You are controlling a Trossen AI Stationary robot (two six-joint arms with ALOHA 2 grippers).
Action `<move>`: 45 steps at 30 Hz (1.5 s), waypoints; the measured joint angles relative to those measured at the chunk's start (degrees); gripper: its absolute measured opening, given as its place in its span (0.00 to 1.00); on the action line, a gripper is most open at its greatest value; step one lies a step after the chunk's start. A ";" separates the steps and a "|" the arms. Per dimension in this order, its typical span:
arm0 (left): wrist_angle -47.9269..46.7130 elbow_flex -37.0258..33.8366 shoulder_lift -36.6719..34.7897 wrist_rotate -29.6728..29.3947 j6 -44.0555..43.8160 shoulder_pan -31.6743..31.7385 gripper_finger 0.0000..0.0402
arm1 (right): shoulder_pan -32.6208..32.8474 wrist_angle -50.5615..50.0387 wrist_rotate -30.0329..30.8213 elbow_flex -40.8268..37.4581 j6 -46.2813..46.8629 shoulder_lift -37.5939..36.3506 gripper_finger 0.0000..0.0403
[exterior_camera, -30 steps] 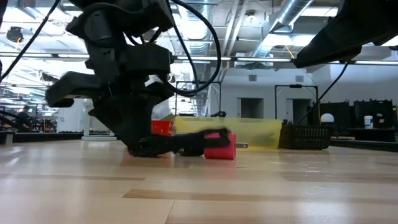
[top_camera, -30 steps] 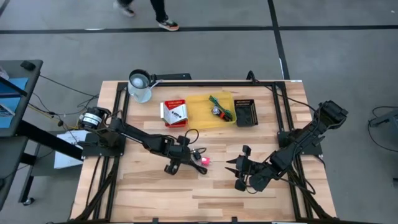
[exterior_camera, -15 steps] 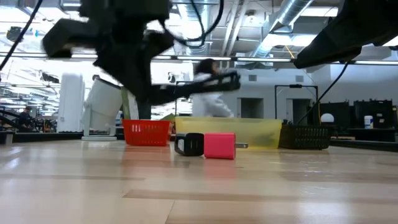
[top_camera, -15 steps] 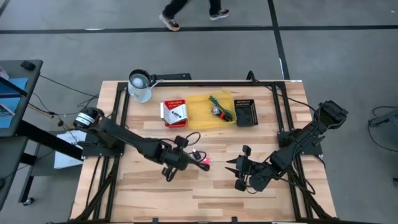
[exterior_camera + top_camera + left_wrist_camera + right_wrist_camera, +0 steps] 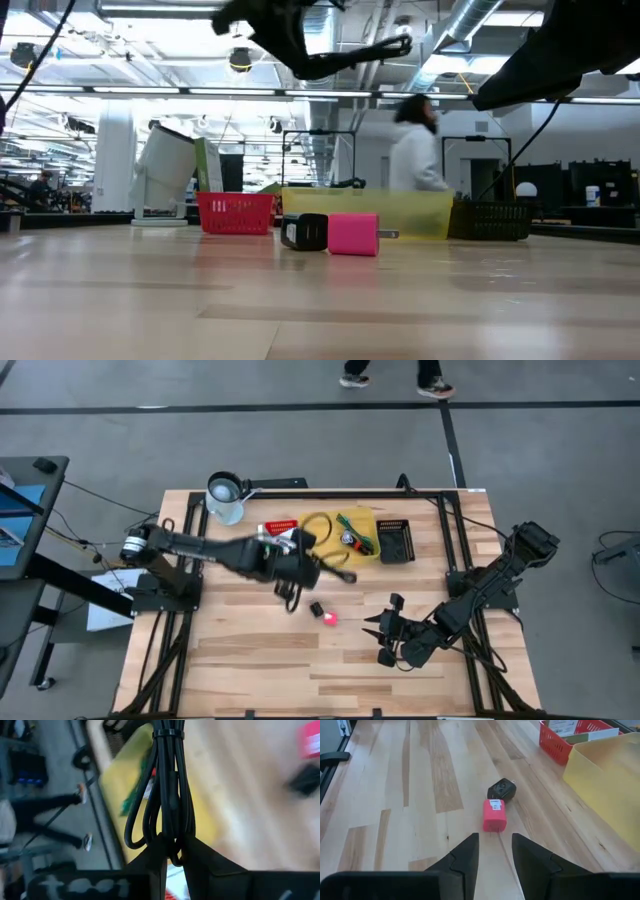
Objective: Pick and place items into bin
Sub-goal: Put the black charger cable into the yellow bin, then put the pink charger adapter into the black bin
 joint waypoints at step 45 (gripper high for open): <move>2.35 0.40 10.97 -10.16 12.44 19.61 0.33 | -1.06 -2.22 -0.27 -0.07 5.70 0.00 0.28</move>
